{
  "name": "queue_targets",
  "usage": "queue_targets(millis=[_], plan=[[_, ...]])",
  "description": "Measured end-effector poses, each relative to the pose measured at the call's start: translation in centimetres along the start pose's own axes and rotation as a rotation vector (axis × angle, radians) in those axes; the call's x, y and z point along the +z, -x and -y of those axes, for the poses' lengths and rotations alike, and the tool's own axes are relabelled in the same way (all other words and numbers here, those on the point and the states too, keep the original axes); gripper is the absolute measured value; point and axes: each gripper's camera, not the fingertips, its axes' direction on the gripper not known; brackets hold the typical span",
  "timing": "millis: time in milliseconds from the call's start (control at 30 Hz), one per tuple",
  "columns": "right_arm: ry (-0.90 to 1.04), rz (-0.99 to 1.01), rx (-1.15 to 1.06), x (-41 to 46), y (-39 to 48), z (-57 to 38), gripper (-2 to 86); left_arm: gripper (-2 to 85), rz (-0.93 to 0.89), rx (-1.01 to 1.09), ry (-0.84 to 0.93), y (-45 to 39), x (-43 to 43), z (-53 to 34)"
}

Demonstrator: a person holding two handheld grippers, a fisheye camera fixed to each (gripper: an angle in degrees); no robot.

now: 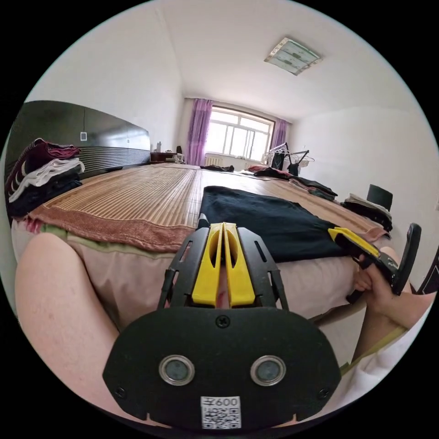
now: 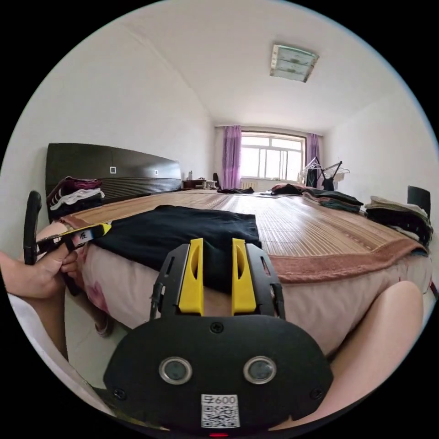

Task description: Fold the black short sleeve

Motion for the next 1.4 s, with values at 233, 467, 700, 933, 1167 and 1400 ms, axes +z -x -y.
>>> queue_targets(millis=[233, 467, 700, 933, 1167, 1400], plan=[[-0.017, -0.029, 0.030, -1.5, -1.0, 2.1, 7.7, 2.9, 0.155, 0.184, 0.000, -1.8, -0.3, 0.6], [-0.082, 0.016, -0.118, -6.0, -2.2, 5.1, 9.8, 8.8, 0.201, 1.031, -0.045, -8.2, -2.7, 2.0], [-0.085, 0.032, -0.132, -6.8, -3.1, 6.2, 10.2, 13.1, 0.149, 1.653, 0.300, -9.2, -0.1, -1.8], [-0.006, 0.123, -0.338, -4.9, 2.1, 5.9, 9.7, 12.7, 0.148, 1.682, 0.422, -11.0, 2.7, -2.1], [-0.011, 0.285, -0.515, -3.0, 8.0, 5.1, 9.3, 10.9, 0.204, 1.737, 0.489, -12.0, 2.3, -0.3], [0.023, 0.368, -0.601, -1.0, 10.4, 3.5, 8.6, 9.9, 0.251, 1.829, 0.474, -12.0, 1.7, -0.2]])
